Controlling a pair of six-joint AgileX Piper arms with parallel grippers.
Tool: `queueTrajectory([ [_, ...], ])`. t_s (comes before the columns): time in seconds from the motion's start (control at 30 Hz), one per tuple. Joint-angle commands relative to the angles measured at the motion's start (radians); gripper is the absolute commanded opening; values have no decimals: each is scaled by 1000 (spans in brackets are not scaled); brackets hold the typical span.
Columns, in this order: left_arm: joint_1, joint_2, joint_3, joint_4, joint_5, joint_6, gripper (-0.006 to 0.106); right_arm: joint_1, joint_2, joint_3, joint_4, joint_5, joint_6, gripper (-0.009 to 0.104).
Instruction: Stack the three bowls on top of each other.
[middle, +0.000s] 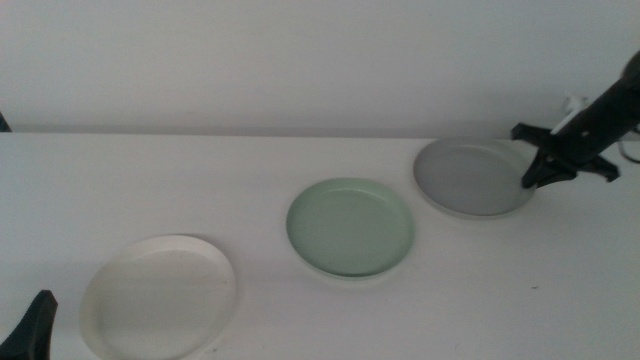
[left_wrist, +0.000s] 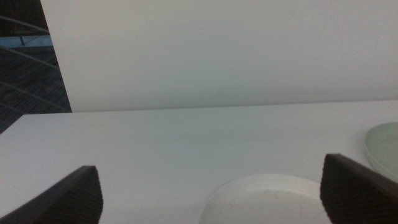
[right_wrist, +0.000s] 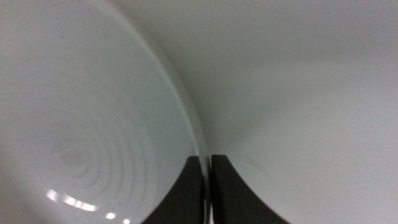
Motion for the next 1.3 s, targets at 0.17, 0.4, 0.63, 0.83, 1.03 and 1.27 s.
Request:
queueTrajectory([
  [0.17, 1, -42, 41, -6, -11, -5, 94, -36, -287, 206, 107, -12, -80, -2],
  [0.4, 1, -42, 41, -6, -11, -5, 94, 136, -368, 240, 125, 18, -83, -2],
  [0.63, 1, -42, 41, -6, -11, -5, 94, 349, -279, 240, 119, -107, -57, -2],
  [0.83, 1, -42, 41, -6, -11, -5, 94, 424, -209, 240, 117, -128, -55, -2],
  [1.03, 1, -42, 41, -6, -11, -5, 94, 434, -182, 240, 68, -152, 21, -2],
  [1.27, 1, -42, 41, -6, -11, -5, 94, 432, -180, 240, 51, -158, 41, -2],
])
